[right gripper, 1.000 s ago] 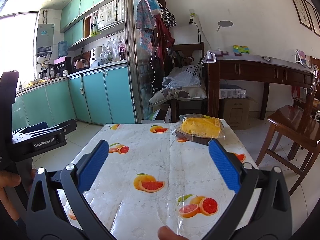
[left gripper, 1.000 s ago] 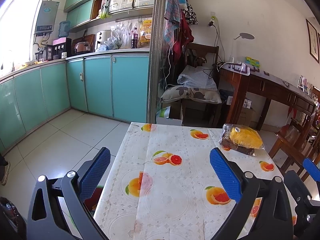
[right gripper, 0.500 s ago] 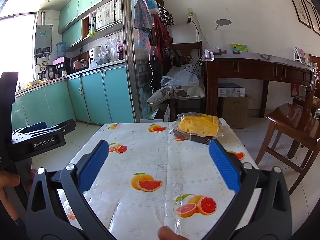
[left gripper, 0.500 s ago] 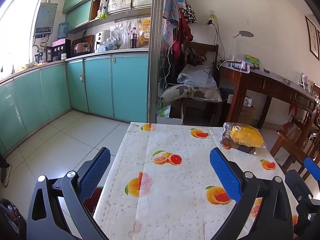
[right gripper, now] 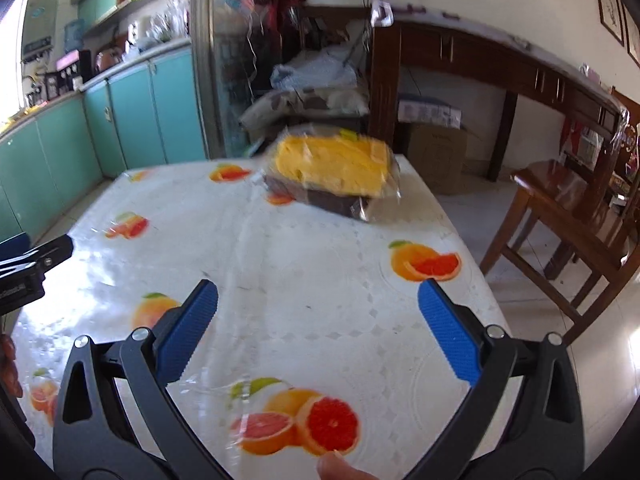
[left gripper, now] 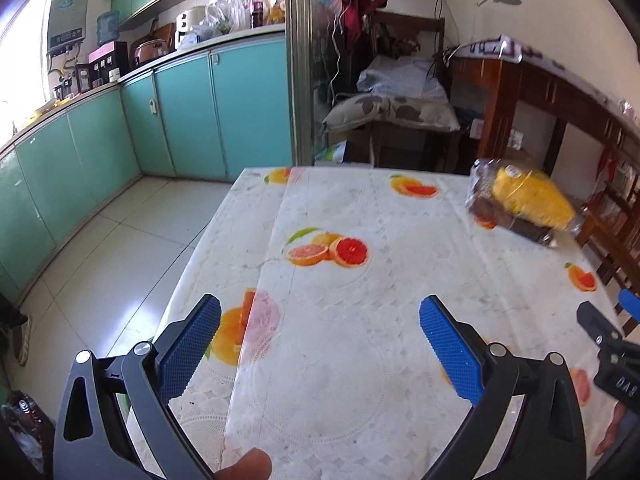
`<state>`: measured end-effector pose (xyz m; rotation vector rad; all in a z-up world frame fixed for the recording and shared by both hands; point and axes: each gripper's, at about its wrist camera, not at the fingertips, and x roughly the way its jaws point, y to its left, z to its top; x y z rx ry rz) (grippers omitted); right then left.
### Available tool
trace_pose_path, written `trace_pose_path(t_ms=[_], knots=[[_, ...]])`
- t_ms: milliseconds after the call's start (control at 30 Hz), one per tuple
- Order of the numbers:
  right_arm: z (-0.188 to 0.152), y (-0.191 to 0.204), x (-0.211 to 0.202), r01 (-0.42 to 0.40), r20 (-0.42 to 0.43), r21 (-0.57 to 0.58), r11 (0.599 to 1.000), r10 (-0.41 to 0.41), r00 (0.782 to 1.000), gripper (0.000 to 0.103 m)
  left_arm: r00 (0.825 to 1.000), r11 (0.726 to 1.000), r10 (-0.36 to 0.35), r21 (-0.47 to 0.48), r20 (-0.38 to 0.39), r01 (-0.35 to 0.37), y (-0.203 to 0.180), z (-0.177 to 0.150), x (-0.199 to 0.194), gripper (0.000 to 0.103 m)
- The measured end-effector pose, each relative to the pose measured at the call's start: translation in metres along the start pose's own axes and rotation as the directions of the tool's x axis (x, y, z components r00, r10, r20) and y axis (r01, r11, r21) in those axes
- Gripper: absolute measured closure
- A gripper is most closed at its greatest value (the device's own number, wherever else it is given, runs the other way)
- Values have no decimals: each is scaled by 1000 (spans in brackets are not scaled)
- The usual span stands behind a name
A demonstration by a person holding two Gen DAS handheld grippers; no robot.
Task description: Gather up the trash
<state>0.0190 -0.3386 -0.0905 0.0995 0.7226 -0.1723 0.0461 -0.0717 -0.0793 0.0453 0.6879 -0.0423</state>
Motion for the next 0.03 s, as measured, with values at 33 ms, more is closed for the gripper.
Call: trace_pose_path(t_ms=[33], knots=[[0, 0, 0, 0, 0, 0, 1000, 0, 1000, 4, 1000, 1000, 13, 1, -24, -13, 1, -2, 10, 7]])
